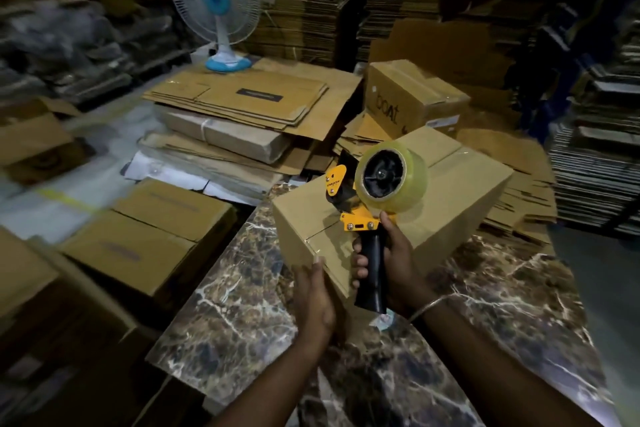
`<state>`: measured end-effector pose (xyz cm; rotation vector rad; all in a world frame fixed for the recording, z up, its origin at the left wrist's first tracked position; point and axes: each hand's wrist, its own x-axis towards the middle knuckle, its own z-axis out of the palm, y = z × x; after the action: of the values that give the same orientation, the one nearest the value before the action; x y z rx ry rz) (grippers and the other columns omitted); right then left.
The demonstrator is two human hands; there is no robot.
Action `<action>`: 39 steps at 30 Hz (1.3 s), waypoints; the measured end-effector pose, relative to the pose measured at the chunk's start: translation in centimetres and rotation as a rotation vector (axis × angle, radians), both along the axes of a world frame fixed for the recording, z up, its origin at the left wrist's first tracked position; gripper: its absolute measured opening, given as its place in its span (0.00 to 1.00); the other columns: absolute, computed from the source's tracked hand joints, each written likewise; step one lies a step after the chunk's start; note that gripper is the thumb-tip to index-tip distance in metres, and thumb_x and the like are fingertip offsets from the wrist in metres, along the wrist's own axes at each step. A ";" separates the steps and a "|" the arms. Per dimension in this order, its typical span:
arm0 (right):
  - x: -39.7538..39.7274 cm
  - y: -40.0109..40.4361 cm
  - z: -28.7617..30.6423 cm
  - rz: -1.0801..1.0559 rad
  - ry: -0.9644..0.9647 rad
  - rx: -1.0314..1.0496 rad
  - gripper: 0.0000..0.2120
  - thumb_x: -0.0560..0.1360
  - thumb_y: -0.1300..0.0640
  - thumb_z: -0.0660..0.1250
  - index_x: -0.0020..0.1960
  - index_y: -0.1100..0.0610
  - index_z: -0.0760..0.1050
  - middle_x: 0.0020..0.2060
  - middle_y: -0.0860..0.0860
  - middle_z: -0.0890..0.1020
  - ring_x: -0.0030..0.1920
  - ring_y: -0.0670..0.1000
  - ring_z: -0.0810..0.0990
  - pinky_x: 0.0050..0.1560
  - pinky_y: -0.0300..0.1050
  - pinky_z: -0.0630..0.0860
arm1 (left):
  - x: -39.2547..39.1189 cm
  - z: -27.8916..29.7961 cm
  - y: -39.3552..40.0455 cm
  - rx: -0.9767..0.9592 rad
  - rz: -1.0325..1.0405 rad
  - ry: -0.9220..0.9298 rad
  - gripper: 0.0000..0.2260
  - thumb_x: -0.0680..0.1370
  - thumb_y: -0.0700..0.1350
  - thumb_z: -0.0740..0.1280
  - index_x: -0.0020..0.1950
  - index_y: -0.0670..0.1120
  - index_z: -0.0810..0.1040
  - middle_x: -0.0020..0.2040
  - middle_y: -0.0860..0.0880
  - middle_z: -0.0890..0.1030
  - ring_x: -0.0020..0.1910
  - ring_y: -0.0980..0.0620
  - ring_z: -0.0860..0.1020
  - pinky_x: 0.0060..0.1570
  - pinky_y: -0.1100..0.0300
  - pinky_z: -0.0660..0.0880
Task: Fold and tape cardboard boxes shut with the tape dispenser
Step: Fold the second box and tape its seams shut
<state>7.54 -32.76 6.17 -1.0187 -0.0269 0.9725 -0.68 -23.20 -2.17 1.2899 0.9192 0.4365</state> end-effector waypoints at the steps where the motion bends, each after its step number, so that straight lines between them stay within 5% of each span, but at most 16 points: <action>1: 0.0 0.0 0.1 0.018 0.004 0.006 0.31 0.71 0.28 0.58 0.35 0.58 0.73 0.25 0.52 0.67 0.23 0.50 0.68 0.30 0.43 0.67 | 0.4 0.8 -0.1 -0.022 0.019 -0.001 0.34 0.65 0.73 0.62 0.63 0.54 0.76 0.60 0.49 0.81 0.59 0.44 0.79 0.62 0.44 0.74; 4: 0.1 0.3 0.6 0.041 0.017 -0.018 0.32 0.70 0.29 0.59 0.34 0.59 0.72 0.24 0.52 0.67 0.21 0.51 0.69 0.28 0.41 0.68 | 1.3 3.3 -0.2 0.002 -0.062 0.012 0.29 0.68 0.63 0.71 0.61 0.45 0.75 0.48 0.48 0.85 0.45 0.51 0.83 0.44 0.57 0.79; 7: 0.2 0.4 0.8 0.038 0.031 -0.069 0.32 0.73 0.29 0.58 0.35 0.59 0.71 0.24 0.52 0.68 0.21 0.51 0.68 0.27 0.40 0.67 | 1.5 3.9 -0.4 0.046 -0.149 0.042 0.18 0.77 0.45 0.73 0.60 0.39 0.71 0.37 0.51 0.82 0.27 0.63 0.79 0.26 0.68 0.72; 10: 0.2 0.4 1.1 0.054 -0.008 -0.103 0.31 0.69 0.28 0.62 0.34 0.59 0.71 0.25 0.52 0.68 0.22 0.51 0.67 0.28 0.42 0.66 | 0.8 4.0 0.1 0.122 -0.201 0.077 0.18 0.75 0.51 0.73 0.58 0.45 0.72 0.43 0.52 0.82 0.37 0.64 0.81 0.35 0.67 0.75; 13: 0.4 0.4 1.6 0.075 -0.067 -0.138 0.30 0.66 0.29 0.62 0.34 0.58 0.71 0.25 0.52 0.68 0.23 0.51 0.66 0.28 0.43 0.65 | 0.6 3.6 1.2 0.205 -0.271 0.144 0.27 0.64 0.63 0.70 0.59 0.52 0.74 0.51 0.53 0.84 0.50 0.51 0.83 0.52 0.50 0.78; 17: 0.9 1.0 2.3 0.122 -0.123 -0.166 0.30 0.65 0.28 0.63 0.35 0.57 0.71 0.27 0.52 0.68 0.24 0.51 0.66 0.30 0.43 0.63 | 1.0 3.6 3.2 0.179 -0.379 0.111 0.20 0.71 0.53 0.74 0.61 0.52 0.76 0.54 0.54 0.85 0.54 0.50 0.82 0.55 0.52 0.78; 21: 1.4 1.8 2.7 0.148 -0.130 -0.206 0.31 0.65 0.26 0.62 0.34 0.57 0.71 0.27 0.52 0.68 0.25 0.51 0.66 0.31 0.44 0.62 | 1.6 3.2 5.1 0.069 -0.455 0.027 0.24 0.68 0.51 0.75 0.63 0.50 0.78 0.55 0.49 0.85 0.55 0.46 0.83 0.61 0.42 0.77; 24: 1.6 2.2 2.7 0.143 -0.137 -0.238 0.31 0.68 0.26 0.61 0.34 0.56 0.71 0.28 0.52 0.68 0.25 0.51 0.67 0.31 0.44 0.63 | 1.9 3.2 6.5 0.087 -0.581 0.063 0.26 0.69 0.54 0.75 0.65 0.50 0.78 0.56 0.50 0.85 0.56 0.49 0.83 0.61 0.46 0.77; 26: 1.8 2.3 2.6 0.135 -0.154 -0.257 0.31 0.70 0.26 0.59 0.34 0.56 0.72 0.27 0.52 0.68 0.25 0.51 0.66 0.31 0.44 0.64 | 1.8 3.9 7.5 0.136 -0.614 0.146 0.17 0.75 0.54 0.73 0.60 0.49 0.82 0.53 0.49 0.86 0.51 0.51 0.84 0.52 0.58 0.79; 29: 2.0 2.5 2.8 0.120 -0.179 -0.255 0.31 0.68 0.26 0.60 0.34 0.56 0.71 0.28 0.51 0.68 0.26 0.50 0.65 0.31 0.43 0.63 | 1.6 5.3 9.5 0.676 -0.419 0.347 0.18 0.78 0.58 0.65 0.39 0.45 0.81 0.34 0.48 0.82 0.34 0.49 0.81 0.35 0.57 0.76; 31: 2.1 2.7 3.2 0.105 -0.169 -0.242 0.30 0.67 0.27 0.61 0.35 0.56 0.70 0.28 0.51 0.67 0.26 0.50 0.64 0.32 0.44 0.61 | 2.0 6.9 10.2 0.804 -0.265 0.251 0.18 0.81 0.52 0.63 0.35 0.44 0.77 0.30 0.47 0.79 0.31 0.49 0.78 0.35 0.55 0.75; 33: 2.2 3.0 3.6 0.089 -0.179 -0.242 0.29 0.67 0.28 0.61 0.36 0.57 0.70 0.27 0.51 0.66 0.26 0.50 0.63 0.32 0.44 0.60 | 3.5 8.4 11.2 0.599 -0.216 0.072 0.15 0.82 0.49 0.63 0.39 0.45 0.79 0.34 0.45 0.81 0.33 0.46 0.80 0.39 0.54 0.76; 35: 2.3 3.1 4.0 0.081 -0.190 -0.258 0.30 0.67 0.28 0.60 0.35 0.57 0.69 0.27 0.52 0.66 0.26 0.50 0.63 0.32 0.43 0.59 | 5.8 9.9 12.1 0.185 -0.172 -0.055 0.15 0.83 0.50 0.62 0.47 0.41 0.81 0.39 0.43 0.83 0.36 0.45 0.81 0.44 0.52 0.77; 39: 2.4 3.4 4.6 0.054 -0.220 -0.280 0.30 0.68 0.29 0.59 0.35 0.58 0.69 0.27 0.52 0.66 0.26 0.50 0.63 0.32 0.43 0.59 | 8.8 11.9 12.9 -0.420 -0.279 0.029 0.21 0.83 0.54 0.61 0.53 0.34 0.74 0.41 0.37 0.81 0.32 0.44 0.82 0.33 0.55 0.79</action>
<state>9.94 -29.34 10.74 -1.3864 -0.1032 0.9254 8.12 -10.34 9.70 1.0180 0.7889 0.0024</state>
